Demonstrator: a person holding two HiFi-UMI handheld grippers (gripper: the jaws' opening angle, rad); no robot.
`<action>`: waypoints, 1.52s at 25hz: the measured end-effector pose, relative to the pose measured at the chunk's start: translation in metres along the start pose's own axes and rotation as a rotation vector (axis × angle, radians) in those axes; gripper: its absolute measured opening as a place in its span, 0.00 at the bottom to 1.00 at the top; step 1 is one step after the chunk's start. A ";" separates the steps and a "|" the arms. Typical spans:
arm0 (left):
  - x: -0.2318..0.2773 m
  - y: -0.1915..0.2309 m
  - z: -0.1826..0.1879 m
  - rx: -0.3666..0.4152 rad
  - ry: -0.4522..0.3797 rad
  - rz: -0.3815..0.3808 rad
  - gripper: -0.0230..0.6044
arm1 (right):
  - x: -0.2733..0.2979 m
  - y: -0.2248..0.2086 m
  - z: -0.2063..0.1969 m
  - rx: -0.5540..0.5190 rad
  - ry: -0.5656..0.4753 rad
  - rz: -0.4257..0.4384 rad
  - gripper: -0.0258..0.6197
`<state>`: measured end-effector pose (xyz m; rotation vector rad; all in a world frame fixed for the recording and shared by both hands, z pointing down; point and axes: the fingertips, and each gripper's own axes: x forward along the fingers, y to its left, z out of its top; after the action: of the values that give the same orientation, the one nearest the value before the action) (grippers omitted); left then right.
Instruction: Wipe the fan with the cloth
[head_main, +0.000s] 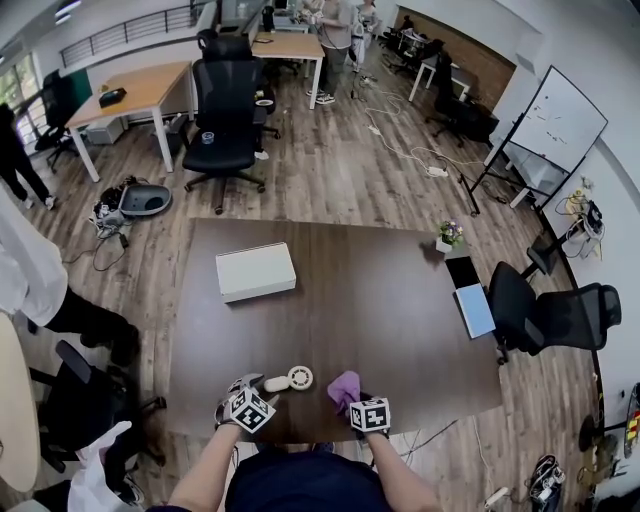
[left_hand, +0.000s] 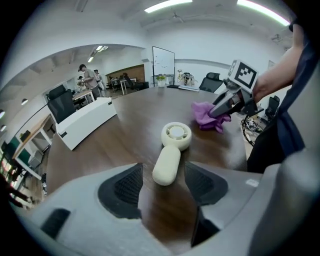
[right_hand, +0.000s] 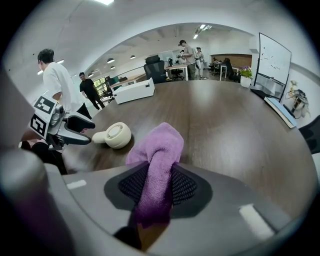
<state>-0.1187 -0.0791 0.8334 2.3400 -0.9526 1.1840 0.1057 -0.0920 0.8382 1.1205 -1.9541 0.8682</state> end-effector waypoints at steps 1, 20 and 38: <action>0.005 0.000 0.000 0.015 0.013 -0.012 0.46 | -0.001 0.000 -0.001 0.001 0.001 -0.002 0.24; 0.035 -0.009 -0.019 0.067 0.089 -0.043 0.33 | -0.015 0.025 0.019 -0.079 -0.046 0.044 0.24; 0.018 -0.055 -0.045 0.072 0.080 -0.007 0.32 | 0.005 0.186 0.037 -0.748 0.052 0.288 0.25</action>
<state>-0.0981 -0.0213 0.8736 2.3298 -0.8881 1.3189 -0.0724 -0.0501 0.7863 0.3825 -2.1456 0.2338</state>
